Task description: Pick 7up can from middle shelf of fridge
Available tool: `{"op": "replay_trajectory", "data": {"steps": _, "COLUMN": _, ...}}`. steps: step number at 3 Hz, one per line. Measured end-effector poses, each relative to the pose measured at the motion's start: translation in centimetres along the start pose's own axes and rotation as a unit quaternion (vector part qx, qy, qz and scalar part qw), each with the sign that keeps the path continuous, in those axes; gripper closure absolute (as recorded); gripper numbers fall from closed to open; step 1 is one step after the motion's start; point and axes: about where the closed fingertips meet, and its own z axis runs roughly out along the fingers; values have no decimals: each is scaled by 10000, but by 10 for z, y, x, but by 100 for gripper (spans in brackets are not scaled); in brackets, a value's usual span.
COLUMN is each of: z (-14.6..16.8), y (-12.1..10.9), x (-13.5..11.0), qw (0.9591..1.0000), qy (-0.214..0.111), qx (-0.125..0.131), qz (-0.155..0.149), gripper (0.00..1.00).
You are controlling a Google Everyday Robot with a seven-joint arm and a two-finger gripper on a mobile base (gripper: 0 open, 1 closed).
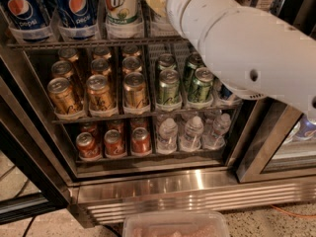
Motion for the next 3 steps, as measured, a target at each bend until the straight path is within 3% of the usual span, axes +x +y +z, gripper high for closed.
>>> {"op": "replay_trajectory", "data": {"steps": 1, "z": -5, "y": 2, "x": -43, "qw": 9994, "qy": -322, "qx": -83, "qz": -44, "gripper": 100}}
{"op": "replay_trajectory", "data": {"steps": 2, "z": -9, "y": 2, "x": -58, "qw": 9990, "qy": -430, "qx": -114, "qz": -59, "gripper": 100}}
{"op": "replay_trajectory", "data": {"steps": 3, "z": -34, "y": -7, "x": -60, "qw": 9993, "qy": -365, "qx": 56, "qz": 18, "gripper": 100}}
